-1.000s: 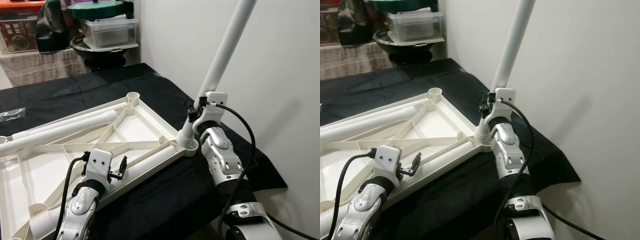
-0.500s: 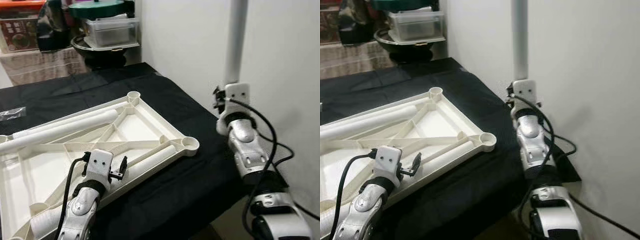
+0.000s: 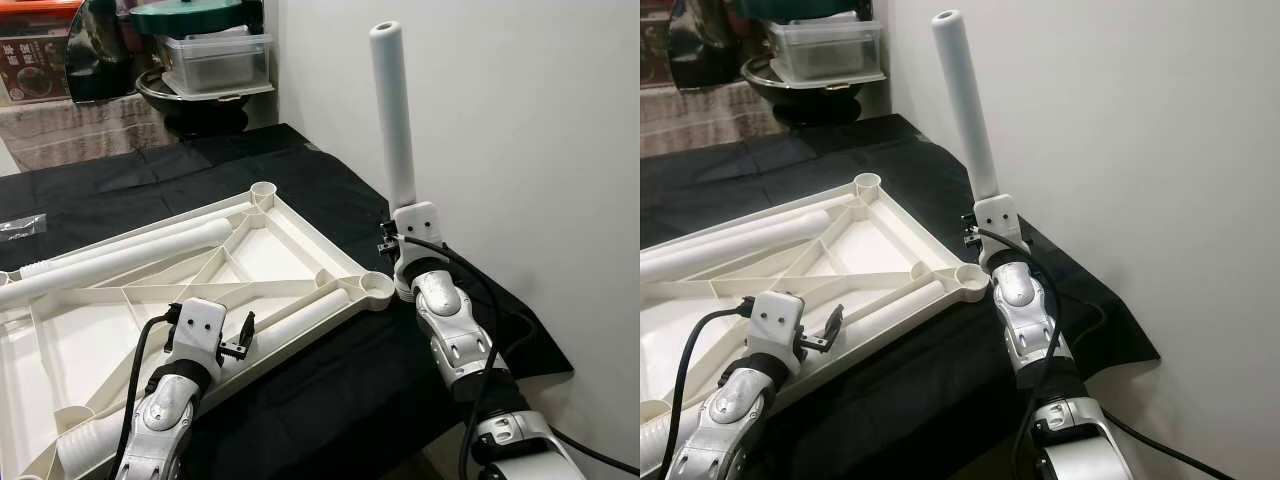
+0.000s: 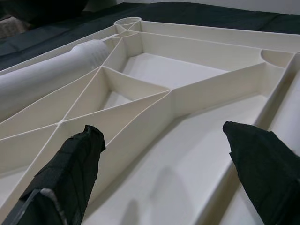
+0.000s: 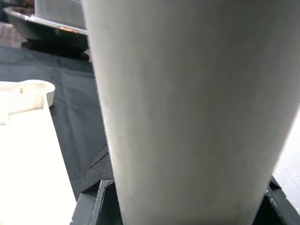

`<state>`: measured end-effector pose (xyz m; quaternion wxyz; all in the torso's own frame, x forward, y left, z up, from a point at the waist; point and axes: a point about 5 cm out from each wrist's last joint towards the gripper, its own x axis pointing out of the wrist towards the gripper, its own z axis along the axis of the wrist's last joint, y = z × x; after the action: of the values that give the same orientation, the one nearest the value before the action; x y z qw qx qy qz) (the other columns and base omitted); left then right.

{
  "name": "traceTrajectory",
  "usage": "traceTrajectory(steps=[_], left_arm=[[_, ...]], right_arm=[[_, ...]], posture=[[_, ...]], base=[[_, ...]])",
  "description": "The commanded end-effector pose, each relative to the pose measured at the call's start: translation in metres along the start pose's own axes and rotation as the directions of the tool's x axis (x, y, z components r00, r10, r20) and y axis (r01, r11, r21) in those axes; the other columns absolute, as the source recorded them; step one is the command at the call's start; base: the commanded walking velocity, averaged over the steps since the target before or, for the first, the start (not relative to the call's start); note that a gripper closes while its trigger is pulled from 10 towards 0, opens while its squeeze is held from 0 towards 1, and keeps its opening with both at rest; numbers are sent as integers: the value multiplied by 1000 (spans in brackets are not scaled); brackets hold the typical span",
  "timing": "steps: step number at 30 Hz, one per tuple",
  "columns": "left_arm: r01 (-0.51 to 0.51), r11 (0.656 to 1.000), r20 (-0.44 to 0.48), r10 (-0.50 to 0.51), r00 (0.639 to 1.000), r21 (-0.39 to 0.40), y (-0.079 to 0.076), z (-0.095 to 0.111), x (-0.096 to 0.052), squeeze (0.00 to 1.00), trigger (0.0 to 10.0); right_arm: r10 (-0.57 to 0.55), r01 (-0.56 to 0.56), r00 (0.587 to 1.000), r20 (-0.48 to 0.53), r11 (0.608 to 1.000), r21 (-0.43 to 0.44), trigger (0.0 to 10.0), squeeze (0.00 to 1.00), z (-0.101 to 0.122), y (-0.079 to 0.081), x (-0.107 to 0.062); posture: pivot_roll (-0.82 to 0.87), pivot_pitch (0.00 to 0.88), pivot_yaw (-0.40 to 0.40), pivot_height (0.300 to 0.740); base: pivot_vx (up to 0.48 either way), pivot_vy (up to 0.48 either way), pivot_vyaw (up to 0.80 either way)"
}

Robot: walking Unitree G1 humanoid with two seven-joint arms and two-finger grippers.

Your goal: Building children table

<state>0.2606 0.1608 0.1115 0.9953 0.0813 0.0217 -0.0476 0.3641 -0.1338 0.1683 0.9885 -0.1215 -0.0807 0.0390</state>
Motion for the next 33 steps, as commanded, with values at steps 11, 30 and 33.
traceTrajectory(steps=[11, 30, 33], left_arm=[[1, 1000, -17, -1, 1000, 2, -1, -5, -2, 0, 10000], [0, 1000, -17, 0, 1000, 12, 0, -5, -1, 0, 10000], [2, 1000, -20, -2, 1000, 14, 0, -6, -2, 0, 10000]], right_arm=[[-63, 109, 990, -124, 904, 414, 10000, 0, -9, 9, 6], [148, -126, 989, -16, 890, 438, 10000, 0, 13, 51, 6], [127, -127, 992, 26, 904, 407, 10000, 0, 22, 31, 9]], posture=[[66, 0, -95, 740], [74, 0, -97, 740], [71, 0, -93, 740]], base=[[0, 0, 0], [0, 0, 0], [0, 0, 0]])
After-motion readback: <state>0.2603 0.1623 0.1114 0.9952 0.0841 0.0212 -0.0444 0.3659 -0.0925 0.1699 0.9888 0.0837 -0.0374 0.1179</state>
